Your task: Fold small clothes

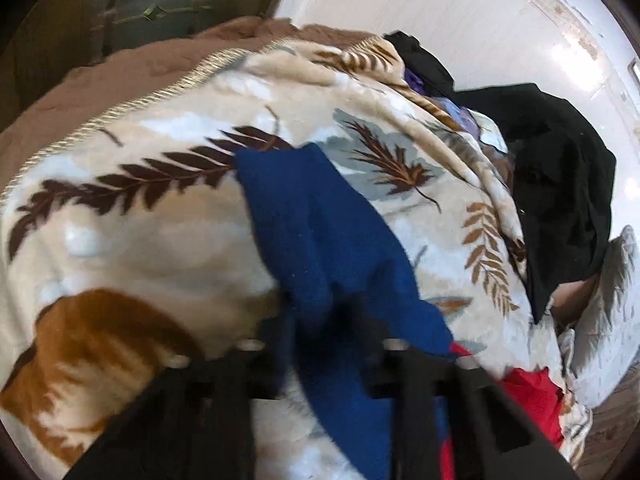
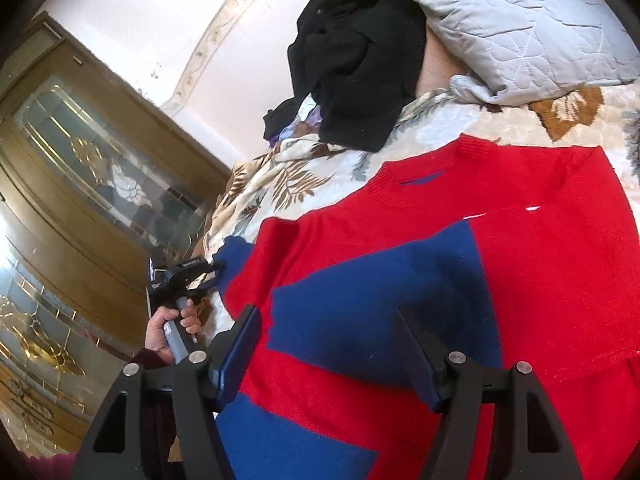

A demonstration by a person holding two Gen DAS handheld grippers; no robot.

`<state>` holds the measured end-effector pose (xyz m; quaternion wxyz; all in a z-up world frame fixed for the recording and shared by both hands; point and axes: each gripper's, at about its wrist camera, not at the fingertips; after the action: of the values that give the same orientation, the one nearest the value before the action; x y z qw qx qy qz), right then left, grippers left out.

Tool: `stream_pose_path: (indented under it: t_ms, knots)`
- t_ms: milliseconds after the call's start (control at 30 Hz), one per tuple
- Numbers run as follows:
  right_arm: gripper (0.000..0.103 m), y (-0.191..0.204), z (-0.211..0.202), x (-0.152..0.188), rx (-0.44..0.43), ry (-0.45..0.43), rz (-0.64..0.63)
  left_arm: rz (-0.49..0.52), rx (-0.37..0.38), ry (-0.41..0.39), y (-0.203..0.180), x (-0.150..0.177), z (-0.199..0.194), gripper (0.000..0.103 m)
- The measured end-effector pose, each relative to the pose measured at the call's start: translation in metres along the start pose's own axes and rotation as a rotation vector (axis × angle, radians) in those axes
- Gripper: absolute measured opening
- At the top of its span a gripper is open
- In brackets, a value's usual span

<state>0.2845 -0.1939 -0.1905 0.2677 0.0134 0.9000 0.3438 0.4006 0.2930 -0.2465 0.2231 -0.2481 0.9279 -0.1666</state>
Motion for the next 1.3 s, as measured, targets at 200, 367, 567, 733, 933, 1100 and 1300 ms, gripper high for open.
stream_pose_path:
  t_ms: [200, 367, 567, 733, 933, 1100, 1300]
  knots:
    - [0.071, -0.014, -0.008, -0.003, 0.054, -0.041, 0.038, 0.117, 0.018, -0.116, -0.040, 0.009, -0.028, 0.011]
    - [0.071, -0.035, -0.025, -0.011, 0.087, -0.104, 0.135, 0.364, 0.073, -0.173, -0.116, 0.047, -0.070, 0.011]
    - [0.071, -0.064, -0.064, -0.017, 0.111, -0.216, 0.235, 0.809, 0.147, -0.153, -0.237, 0.166, -0.096, 0.011]
    - [0.072, -0.084, -0.088, -0.018, 0.134, -0.252, 0.286, 1.111, 0.119, -0.044, -0.288, 0.258, -0.083, 0.045]
    - [0.072, -0.089, -0.084, -0.020, 0.135, -0.184, 0.282, 0.925, 0.149, -0.058, -0.241, 0.227, -0.107, 0.071]
    - [0.072, -0.081, -0.064, -0.018, 0.252, -0.109, 0.252, 0.653, 0.002, -0.063, -0.187, 0.178, -0.086, 0.073]
    - [0.072, -0.106, -0.042, -0.023, 0.325, -0.058, 0.284, 0.638, -0.085, 0.003, -0.178, 0.176, -0.049, 0.073]
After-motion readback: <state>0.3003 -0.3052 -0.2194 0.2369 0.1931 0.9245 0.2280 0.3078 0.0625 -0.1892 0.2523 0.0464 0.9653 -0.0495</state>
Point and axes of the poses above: each gripper's, at about its wrist camera, not at the fingertips, and z roughly the way its jaws point, y to its left, x to its underside, and after that the axes turned 10 degrees about y, right-handed
